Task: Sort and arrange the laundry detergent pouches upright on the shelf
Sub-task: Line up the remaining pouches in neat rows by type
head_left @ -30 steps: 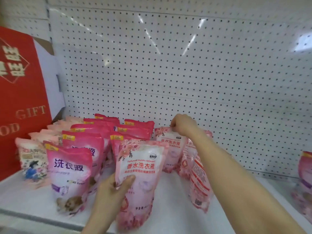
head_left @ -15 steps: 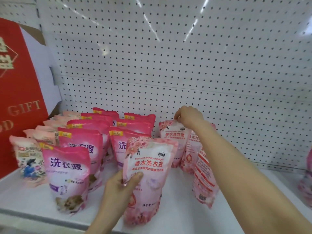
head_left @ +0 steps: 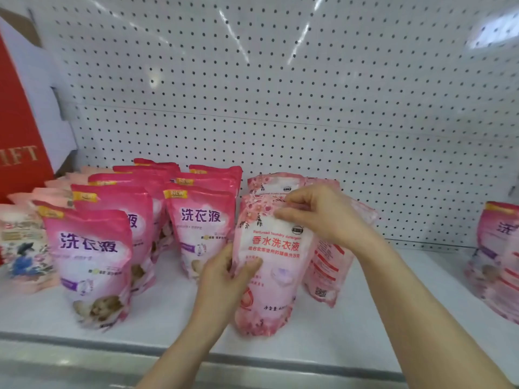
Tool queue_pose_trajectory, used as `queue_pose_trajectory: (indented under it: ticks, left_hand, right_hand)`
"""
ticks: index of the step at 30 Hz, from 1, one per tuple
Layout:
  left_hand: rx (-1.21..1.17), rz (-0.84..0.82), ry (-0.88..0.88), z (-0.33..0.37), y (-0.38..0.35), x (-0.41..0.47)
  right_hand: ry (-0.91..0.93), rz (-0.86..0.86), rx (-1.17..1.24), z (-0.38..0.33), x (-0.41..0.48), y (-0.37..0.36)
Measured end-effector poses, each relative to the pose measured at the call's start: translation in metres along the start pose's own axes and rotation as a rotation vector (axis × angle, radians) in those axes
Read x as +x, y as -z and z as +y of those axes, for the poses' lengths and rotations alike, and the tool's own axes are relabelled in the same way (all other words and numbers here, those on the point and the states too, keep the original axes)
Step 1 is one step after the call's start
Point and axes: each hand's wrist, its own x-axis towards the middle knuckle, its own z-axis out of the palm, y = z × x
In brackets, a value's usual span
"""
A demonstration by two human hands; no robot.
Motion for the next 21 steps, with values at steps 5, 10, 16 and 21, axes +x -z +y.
queue_pose_trajectory:
  ticks: [5, 10, 16, 21]
  left_hand:
    - [0.63, 0.208, -0.567, 0.014, 0.026, 0.024]
    - [0.989, 0.197, -0.643, 0.038, 0.043, 0.073]
    - [1.091, 0.127, -0.548, 0.03, 0.054, 0.09]
    - [1.066, 0.132, -0.551, 0.027, 0.056, 0.089]
  right_hand:
    - [-0.02, 0.027, -0.253, -0.002, 0.02, 0.003]
    - [-0.02, 0.033, -0.536, 0.006, 0.067, 0.002]
    - [-0.074, 0.008, -0.687, 0.04, 0.109, -0.006]
    - [-0.095, 0.013, -0.75, 0.044, 0.113, -0.011]
